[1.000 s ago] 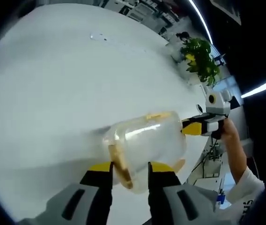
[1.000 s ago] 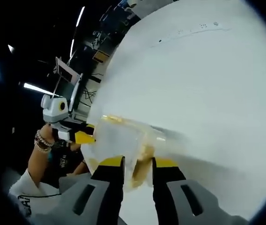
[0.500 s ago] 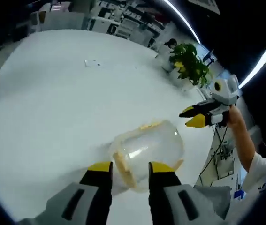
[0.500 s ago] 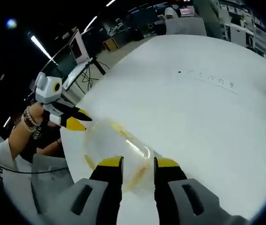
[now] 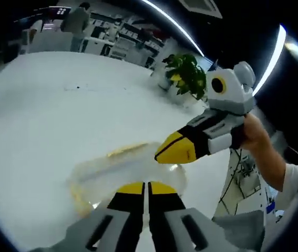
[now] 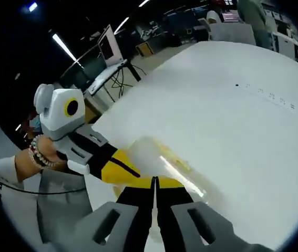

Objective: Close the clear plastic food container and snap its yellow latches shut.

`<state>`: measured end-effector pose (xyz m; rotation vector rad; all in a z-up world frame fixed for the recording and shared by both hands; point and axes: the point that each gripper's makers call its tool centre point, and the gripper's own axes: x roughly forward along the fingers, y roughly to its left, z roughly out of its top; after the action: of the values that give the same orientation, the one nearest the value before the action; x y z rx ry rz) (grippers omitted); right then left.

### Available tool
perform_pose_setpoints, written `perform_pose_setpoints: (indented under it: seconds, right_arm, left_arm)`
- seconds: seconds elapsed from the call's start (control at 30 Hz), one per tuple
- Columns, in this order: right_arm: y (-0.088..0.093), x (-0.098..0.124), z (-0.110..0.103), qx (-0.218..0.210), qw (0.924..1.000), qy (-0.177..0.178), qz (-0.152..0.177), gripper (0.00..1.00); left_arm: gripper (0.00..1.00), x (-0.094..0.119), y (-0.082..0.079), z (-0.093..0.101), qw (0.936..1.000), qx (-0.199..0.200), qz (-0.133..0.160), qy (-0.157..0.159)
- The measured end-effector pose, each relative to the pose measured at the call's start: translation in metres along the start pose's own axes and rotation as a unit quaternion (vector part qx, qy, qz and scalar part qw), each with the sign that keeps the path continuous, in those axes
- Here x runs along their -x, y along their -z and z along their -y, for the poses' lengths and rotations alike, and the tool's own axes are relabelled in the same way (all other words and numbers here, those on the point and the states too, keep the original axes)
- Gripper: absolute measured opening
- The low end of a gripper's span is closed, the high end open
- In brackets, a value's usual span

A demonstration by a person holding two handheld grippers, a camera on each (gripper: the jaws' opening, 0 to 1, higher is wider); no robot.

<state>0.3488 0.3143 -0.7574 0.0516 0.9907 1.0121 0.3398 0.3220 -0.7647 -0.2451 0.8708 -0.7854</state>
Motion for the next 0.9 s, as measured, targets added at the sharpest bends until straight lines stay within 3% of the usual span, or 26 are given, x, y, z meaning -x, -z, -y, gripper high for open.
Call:
perform_pose_setpoints:
  seconds: [0.53,0.63,0.9]
  right_arm:
    - [-0.027,-0.013,0.027,-0.028,0.998,0.038,0.042,0.0]
    - [-0.034,-0.011,0.035,-0.022,0.9959,0.063,0.061,0.0]
    - [-0.036,-0.012,0.042,-0.025,0.9951,0.075,0.06,0.0]
  left_arm:
    - [0.0,0.004,0.019,0.017,0.9988,0.028,-0.016,0.038]
    - [0.0,0.006,0.023,0.02,0.9984,0.029,-0.021,0.045]
    - [0.0,0.009,0.036,0.029,0.9971,0.037,-0.028,0.06]
